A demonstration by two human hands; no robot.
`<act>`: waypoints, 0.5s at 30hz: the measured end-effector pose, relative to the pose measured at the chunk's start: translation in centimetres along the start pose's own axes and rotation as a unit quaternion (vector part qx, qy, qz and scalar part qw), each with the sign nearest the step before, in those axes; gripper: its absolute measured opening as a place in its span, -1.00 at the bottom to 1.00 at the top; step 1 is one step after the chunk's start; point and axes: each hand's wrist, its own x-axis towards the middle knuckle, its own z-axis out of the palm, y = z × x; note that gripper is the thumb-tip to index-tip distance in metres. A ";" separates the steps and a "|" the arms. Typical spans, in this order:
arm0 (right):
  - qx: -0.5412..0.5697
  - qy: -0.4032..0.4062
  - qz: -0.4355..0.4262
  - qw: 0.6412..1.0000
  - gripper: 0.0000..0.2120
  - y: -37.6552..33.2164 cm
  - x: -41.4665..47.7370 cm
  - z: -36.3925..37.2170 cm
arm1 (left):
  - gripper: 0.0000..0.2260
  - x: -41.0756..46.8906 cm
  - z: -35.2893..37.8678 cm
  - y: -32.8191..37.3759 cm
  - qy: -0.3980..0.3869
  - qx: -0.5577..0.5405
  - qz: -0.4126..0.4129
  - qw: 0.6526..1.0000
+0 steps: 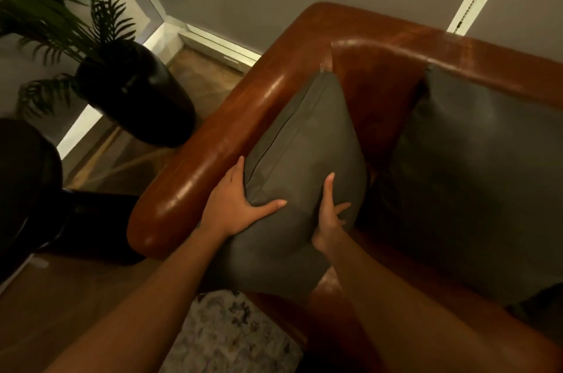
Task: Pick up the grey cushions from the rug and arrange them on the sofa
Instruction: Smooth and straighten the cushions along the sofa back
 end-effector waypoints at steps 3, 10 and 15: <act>-0.014 0.023 0.011 1.000 0.27 0.0 0.9 1.3 | 0.08 1.0 0.0 -0.5 0.016 -0.006 0.016 1.000; -0.023 0.031 0.023 0.999 0.29 0.0 2.8 2.8 | -0.02 2.3 0.7 -1.9 0.078 0.015 0.054 0.995; -0.028 0.003 0.027 0.999 0.30 0.2 3.3 2.8 | -0.06 2.6 1.0 -2.5 0.093 0.020 0.064 0.993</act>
